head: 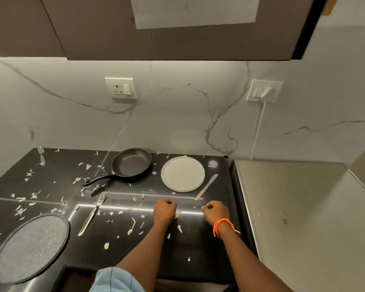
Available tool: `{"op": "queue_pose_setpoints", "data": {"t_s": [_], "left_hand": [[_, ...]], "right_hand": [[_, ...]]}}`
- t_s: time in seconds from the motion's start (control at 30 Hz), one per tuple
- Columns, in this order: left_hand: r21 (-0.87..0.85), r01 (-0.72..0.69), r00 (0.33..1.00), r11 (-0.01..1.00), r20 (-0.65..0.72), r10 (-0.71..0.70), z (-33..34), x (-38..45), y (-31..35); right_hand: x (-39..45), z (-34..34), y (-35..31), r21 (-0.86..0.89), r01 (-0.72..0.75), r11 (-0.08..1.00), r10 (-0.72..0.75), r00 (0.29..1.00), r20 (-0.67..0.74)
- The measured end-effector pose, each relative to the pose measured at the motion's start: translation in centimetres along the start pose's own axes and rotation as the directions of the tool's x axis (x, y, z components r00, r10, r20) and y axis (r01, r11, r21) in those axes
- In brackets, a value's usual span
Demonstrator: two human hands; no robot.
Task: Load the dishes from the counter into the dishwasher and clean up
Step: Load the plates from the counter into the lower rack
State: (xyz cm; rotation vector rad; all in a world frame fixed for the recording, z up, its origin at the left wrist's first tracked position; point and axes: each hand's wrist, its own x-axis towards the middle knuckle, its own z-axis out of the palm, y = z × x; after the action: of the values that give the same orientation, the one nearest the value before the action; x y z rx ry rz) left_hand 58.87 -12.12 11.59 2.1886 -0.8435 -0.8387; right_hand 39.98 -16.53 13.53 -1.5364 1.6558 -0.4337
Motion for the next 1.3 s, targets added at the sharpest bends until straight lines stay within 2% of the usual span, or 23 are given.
{"op": "queue_pose_setpoints", "data": {"t_s": [0.23, 0.43, 0.57, 0.8, 0.9, 1.07, 1.23, 1.3], "left_hand": [[-0.024, 0.066, 0.996, 0.998, 0.063, -0.064, -0.5, 9.4, 1.1], [-0.002, 0.163, 0.987, 0.987, 0.000, -0.163, -1.2, 14.8, 2.3], [0.006, 0.239, 0.971, 0.971, -0.006, -0.239, -0.3, 17.1, 1.9], [-0.018, 0.355, 0.935, 0.935, -0.017, -0.355, -0.8, 17.3, 3.7], [-0.133, 0.411, 0.911, 0.902, 0.038, -0.410, -0.4, 18.4, 3.0], [-0.508, 0.419, 0.889, 0.752, 0.060, -0.454, -0.6, 19.3, 4.5], [-0.616, 0.352, 0.908, 0.705, 0.043, -0.416, -1.8, 19.1, 4.6], [-0.697, 0.341, 0.906, 0.631, 0.063, -0.419, -2.5, 19.0, 4.2]], "right_hand": [[8.3, 2.8, -4.1, -0.013, -0.004, 1.000, 0.006, 0.993, 0.121], [12.2, 4.3, -5.7, -0.161, 0.087, 0.983, -0.042, 0.963, 0.267], [13.3, 4.4, -5.5, -0.226, 0.121, 0.967, -0.049, 0.953, 0.299], [14.6, 5.0, -5.9, -0.209, 0.080, 0.975, -0.018, 0.959, 0.284], [14.8, 4.8, -5.7, -0.187, 0.056, 0.981, -0.003, 0.961, 0.275], [15.3, 4.5, -6.4, -0.055, 0.010, 0.998, 0.001, 0.979, 0.202], [14.7, 4.6, -7.5, 0.149, -0.180, 0.972, 0.167, 0.981, 0.097], [14.2, 4.7, -8.0, 0.257, -0.223, 0.940, 0.210, 0.975, 0.078]]}}
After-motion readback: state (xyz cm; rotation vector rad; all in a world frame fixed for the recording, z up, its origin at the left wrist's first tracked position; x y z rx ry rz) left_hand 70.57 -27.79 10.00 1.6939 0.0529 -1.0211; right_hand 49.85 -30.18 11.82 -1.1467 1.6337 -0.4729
